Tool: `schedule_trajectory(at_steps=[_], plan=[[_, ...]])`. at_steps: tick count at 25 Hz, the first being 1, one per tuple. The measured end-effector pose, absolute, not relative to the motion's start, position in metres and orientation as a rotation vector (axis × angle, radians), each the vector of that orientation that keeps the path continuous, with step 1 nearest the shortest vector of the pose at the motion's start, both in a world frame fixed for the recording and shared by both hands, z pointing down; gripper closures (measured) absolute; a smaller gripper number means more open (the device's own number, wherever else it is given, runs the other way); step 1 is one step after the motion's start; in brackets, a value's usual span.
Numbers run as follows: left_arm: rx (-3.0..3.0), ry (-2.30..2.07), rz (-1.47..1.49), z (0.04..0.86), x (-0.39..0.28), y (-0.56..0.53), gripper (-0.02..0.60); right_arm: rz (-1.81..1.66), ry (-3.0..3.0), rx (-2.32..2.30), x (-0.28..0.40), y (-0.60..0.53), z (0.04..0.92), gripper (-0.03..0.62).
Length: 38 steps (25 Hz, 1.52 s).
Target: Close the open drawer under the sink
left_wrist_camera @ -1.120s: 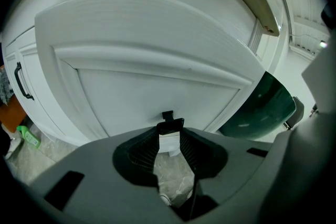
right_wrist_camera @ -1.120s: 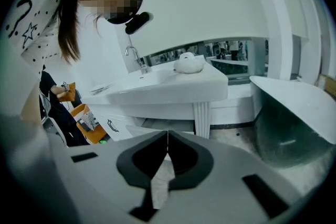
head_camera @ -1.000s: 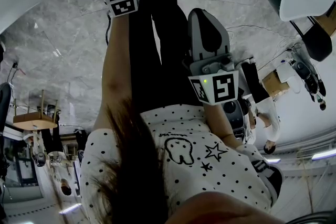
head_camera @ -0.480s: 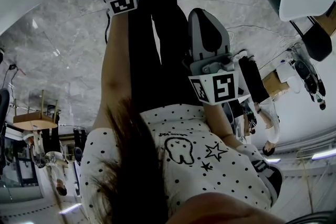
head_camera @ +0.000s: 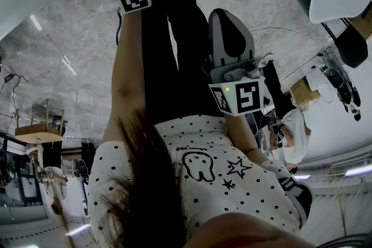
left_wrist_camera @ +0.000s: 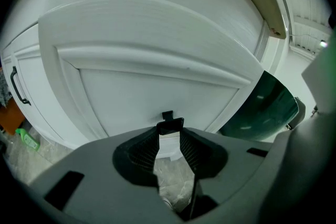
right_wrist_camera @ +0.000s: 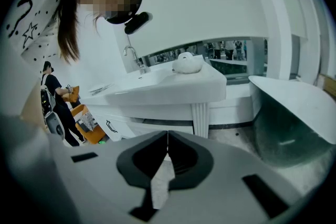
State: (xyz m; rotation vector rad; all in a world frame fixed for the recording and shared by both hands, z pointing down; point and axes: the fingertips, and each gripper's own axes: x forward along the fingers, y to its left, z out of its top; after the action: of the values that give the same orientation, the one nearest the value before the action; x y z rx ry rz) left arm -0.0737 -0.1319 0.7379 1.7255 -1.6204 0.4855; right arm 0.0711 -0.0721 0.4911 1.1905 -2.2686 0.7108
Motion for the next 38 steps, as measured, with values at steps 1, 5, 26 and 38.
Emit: schedule_trajectory(at_steps=[1, 5, 26, 38], plan=[[1.724, -1.618, 0.488, 0.739, -0.074, -0.133, 0.463, 0.711, -2.267, 1.193, 0.072, -0.073, 0.491, 0.579], [1.717, -1.606, 0.488, 0.747, -0.071, -0.131, 0.463, 0.715, -2.261, 1.198, 0.074, -0.074, 0.492, 0.579], [1.724, -1.654, 0.469, 0.734, -0.085, -0.154, 0.463, 0.726, -2.252, 1.193, 0.066, -0.076, 0.496, 0.579], [1.716, -1.660, 0.471, 0.735, -0.091, -0.151, 0.462, 0.724, -2.254, 1.166, 0.058, -0.073, 0.497, 0.579]])
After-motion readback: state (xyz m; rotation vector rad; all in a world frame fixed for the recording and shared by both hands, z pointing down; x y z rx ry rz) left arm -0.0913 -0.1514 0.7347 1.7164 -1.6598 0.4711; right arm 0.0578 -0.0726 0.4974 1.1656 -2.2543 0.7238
